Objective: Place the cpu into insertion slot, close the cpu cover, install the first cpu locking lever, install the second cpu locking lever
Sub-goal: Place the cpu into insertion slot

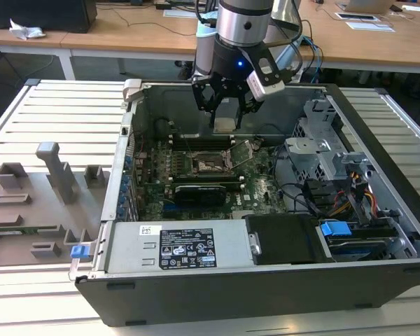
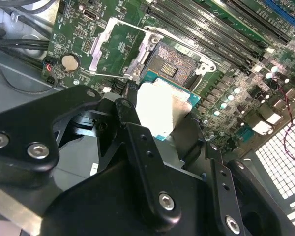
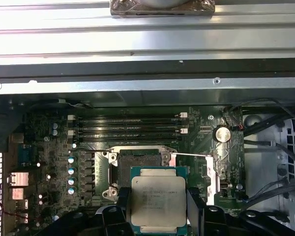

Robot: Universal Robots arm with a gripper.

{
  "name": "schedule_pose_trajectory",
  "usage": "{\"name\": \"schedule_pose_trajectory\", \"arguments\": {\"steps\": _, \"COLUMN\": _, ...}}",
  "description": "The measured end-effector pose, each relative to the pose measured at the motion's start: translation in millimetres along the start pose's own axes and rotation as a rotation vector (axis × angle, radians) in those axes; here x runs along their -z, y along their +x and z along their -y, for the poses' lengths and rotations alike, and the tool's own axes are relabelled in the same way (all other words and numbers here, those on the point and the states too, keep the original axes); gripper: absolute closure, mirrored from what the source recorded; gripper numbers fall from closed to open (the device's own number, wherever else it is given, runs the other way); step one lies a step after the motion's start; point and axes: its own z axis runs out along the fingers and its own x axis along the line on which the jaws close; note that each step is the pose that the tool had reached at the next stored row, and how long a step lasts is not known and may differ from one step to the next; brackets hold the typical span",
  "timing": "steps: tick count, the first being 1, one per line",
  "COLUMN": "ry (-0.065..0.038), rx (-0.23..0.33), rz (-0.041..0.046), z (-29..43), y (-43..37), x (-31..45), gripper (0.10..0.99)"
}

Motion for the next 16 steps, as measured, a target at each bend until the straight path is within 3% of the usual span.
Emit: {"name": "schedule_pose_trajectory", "arguments": {"steps": 16, "ry": 0.0, "rx": 0.0, "rz": 0.0, "z": 0.9, "y": -0.3, "x": -14.0, "gripper": 0.545}}
